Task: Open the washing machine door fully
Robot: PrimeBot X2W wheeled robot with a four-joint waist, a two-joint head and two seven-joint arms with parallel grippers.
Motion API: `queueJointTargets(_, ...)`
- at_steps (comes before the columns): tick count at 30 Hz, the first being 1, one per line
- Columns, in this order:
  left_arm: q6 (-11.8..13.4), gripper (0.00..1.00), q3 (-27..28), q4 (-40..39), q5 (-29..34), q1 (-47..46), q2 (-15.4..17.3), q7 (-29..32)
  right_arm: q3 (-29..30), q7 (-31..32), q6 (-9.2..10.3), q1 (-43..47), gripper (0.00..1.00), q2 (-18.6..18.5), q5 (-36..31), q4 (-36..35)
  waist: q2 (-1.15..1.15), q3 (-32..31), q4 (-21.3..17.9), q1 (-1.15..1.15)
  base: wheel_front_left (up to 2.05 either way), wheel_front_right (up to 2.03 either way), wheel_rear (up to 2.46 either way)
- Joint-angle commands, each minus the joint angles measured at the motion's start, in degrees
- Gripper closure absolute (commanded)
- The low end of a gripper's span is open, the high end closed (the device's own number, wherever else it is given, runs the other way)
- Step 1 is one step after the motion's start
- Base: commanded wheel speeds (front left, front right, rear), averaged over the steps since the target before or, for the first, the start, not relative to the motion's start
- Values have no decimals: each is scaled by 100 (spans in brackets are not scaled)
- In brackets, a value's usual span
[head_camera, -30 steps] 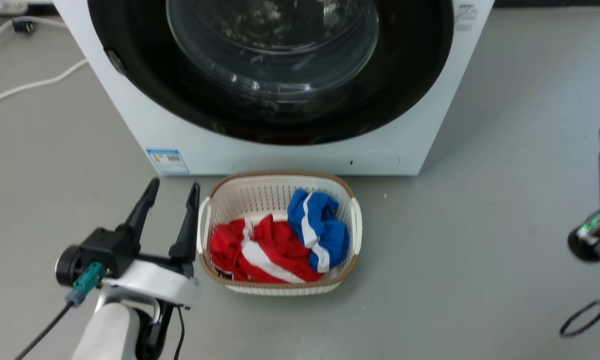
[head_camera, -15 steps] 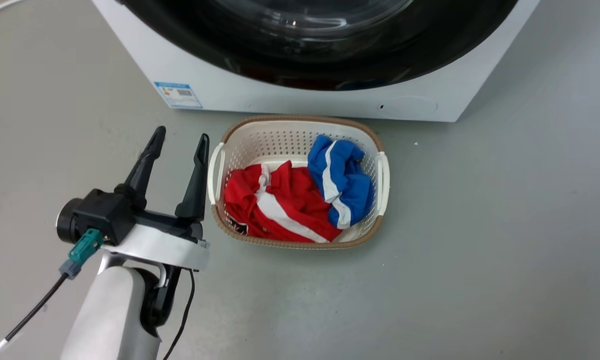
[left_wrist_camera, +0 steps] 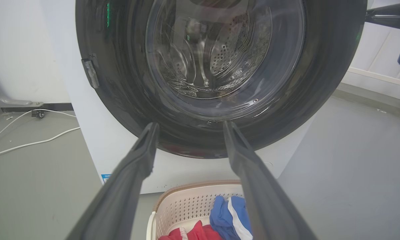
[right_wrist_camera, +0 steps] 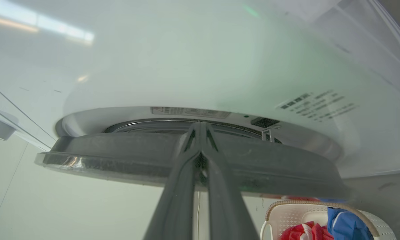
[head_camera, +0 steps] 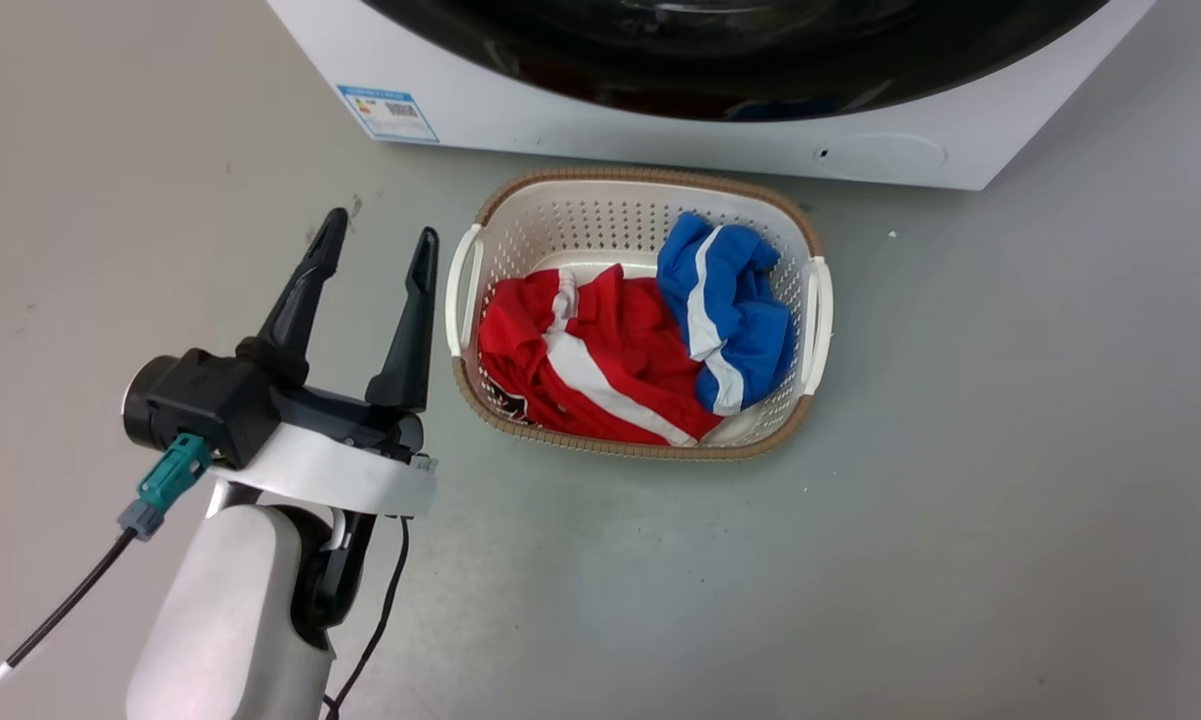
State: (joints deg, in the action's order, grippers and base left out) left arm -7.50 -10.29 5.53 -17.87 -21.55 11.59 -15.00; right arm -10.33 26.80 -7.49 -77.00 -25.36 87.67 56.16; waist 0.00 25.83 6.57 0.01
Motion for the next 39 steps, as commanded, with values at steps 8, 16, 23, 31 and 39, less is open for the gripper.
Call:
queueJointTargets(8,3,0,-91,-112,-36,-267,-45,-25,-292,286,-1,-858,100,172,-352,596,0,396,189,-1,0,0,0)
queueJointTargets(16,3,0,-137,-82,-35,-314,-99,-25,-417,869,-1,-1201,100,232,-446,1183,0,457,245,-1,0,0,0)
queueJointTargets(23,3,0,-118,-35,-14,-277,-106,-25,-528,1447,-1,-1250,100,247,-504,1402,0,340,194,-1,0,0,0)
queueJointTargets(31,3,0,-103,125,14,-45,-93,-25,-667,1957,0,-503,100,345,-524,1215,0,-223,61,-1,0,0,0)
queueJointTargets(39,2,0,-90,336,42,386,-49,-25,-767,2340,-1,729,100,565,-398,564,0,-1075,-104,-1,0,0,0)
